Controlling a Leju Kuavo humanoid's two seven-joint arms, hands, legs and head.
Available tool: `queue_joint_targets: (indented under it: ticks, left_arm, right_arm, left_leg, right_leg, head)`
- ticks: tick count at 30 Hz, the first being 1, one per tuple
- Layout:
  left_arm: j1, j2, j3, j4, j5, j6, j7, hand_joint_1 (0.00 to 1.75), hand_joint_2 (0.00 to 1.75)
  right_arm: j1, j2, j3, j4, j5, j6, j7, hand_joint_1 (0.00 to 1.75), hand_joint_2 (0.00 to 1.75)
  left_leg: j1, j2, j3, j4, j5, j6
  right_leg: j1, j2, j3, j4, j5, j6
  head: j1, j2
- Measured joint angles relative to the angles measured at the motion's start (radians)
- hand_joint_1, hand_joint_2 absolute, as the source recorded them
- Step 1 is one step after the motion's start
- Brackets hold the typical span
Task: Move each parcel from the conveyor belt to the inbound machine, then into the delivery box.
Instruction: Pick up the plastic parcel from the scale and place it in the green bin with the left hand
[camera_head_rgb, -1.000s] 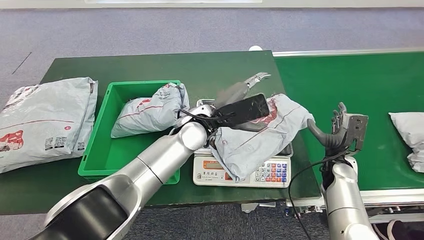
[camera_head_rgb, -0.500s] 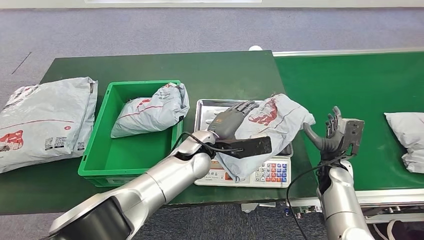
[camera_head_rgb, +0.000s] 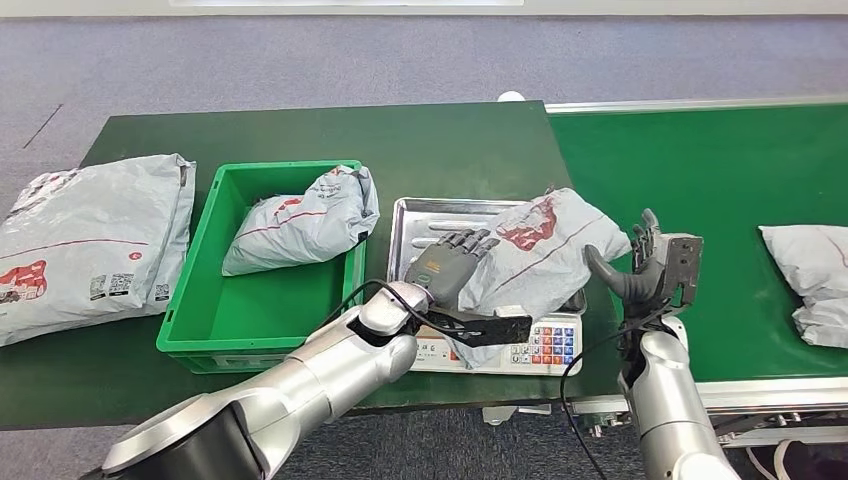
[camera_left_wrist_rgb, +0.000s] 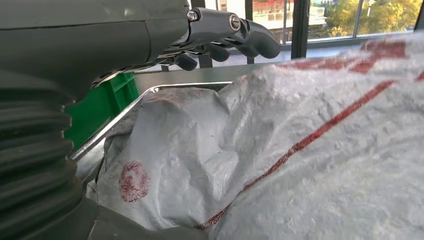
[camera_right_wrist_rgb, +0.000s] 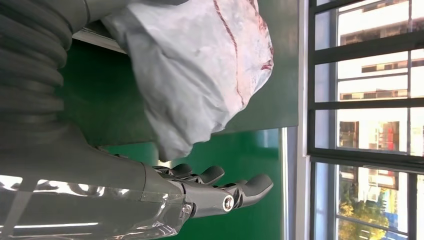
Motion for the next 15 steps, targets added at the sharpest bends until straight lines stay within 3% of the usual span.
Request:
queue_joint_targets:
  ticks: [3,7,15]
  left_arm:
    - [0.001,0.000,-0.028,-0.001,-0.051,-0.086,-0.004,0.01,1.75]
    - [0.001,0.000,-0.086,-0.013,-0.112,-0.233,-0.033,1.72,1.75]
    - [-0.006,0.000,-0.137,-0.026,-0.131,-0.293,-0.095,1.75,1.75]
  right_arm:
    - [-0.010,0.001,0.010,0.017,0.000,0.001,-0.013,0.00,1.75]
    - [-0.040,0.001,0.026,0.057,0.002,0.015,-0.031,0.00,1.75]
    - [-0.090,0.007,0.059,0.125,0.013,0.023,-0.038,0.00,1.75]
  left_leg:
    - [0.000,0.000,0.000,0.000,0.000,0.000]
    - [0.000,0.000,0.001,0.000,0.000,0.000]
    - [0.000,0.000,0.004,0.000,0.000,0.000]
  right_leg:
    - [0.000,0.000,0.000,0.000,0.000,0.000]
    - [0.000,0.000,0.001,0.000,0.000,0.000]
    - [0.000,-0.001,0.005,0.000,0.000,0.000]
  head:
    - [0.000,0.000]
    - [0.000,0.000]
    - [0.000,0.000]
